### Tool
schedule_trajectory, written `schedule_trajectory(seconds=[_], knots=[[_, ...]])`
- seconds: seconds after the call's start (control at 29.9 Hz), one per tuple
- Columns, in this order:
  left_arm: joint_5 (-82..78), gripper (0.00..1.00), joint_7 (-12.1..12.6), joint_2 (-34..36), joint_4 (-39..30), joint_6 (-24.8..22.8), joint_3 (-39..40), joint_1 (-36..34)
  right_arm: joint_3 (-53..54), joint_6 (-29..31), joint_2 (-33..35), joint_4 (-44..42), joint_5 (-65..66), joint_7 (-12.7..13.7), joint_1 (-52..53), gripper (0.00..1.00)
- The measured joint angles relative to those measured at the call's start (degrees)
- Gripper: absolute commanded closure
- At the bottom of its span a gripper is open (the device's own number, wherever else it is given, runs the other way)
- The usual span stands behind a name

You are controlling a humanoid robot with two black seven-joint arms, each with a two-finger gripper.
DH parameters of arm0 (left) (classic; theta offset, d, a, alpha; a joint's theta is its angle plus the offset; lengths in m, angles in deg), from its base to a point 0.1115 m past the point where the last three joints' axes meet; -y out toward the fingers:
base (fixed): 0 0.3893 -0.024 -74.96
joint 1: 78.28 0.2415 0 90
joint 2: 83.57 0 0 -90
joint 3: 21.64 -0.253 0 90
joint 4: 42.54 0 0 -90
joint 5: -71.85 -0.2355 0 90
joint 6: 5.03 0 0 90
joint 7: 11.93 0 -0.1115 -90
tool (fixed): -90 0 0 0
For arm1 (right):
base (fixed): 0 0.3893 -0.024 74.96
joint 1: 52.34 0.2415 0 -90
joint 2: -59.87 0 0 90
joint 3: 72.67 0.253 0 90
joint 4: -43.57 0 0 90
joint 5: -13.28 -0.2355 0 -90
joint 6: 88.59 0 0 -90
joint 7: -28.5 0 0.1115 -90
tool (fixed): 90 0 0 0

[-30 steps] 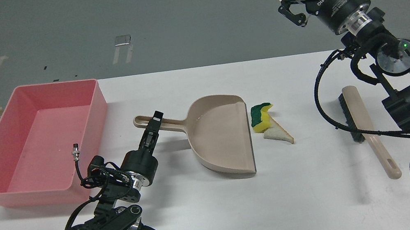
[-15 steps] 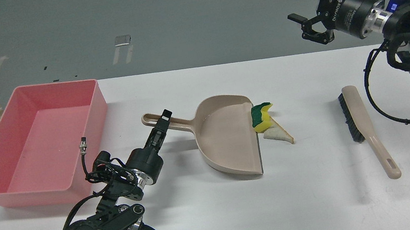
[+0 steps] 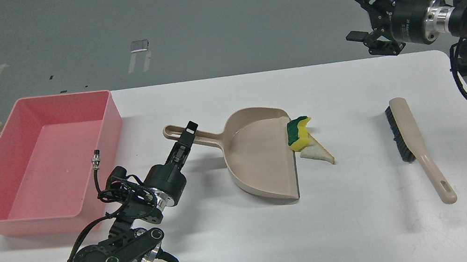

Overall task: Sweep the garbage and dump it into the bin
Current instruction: 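Lower the right hand toward the wooden brush handle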

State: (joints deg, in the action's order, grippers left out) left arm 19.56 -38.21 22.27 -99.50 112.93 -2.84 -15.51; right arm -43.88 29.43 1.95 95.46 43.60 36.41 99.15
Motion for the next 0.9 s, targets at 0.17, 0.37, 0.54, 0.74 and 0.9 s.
schedule_trajectory(seconds=[0.17,0.37,0.54,0.74,0.9], knots=[[0.0,1.0,0.0,0.3,0.0,0.0,0.0,-0.3,-0.1,0.0,3.4,4.3,4.4,0.0,-0.2,0.01],[0.0,1.0,0.1,0.5,0.3,0.0,-0.6,-0.8,-1.6,0.0,9.7,10.7,5.2,6.8,-0.8,0.0],[0.0,1.0,0.2,0.6,0.7,0.0,-0.7,-1.2,-7.1,0.0,15.8,16.7,6.9,12.4,-0.9,0.02],[0.0,1.0,0.2,0.7,0.7,0.0,-0.8,-1.7,-10.1,0.0,20.1,21.0,14.6,14.7,-0.9,0.04],[0.0,1.0,0.2,0.7,0.8,0.0,-0.8,-1.7,-13.3,0.0,24.3,27.8,17.3,18.6,-2.3,0.04]])
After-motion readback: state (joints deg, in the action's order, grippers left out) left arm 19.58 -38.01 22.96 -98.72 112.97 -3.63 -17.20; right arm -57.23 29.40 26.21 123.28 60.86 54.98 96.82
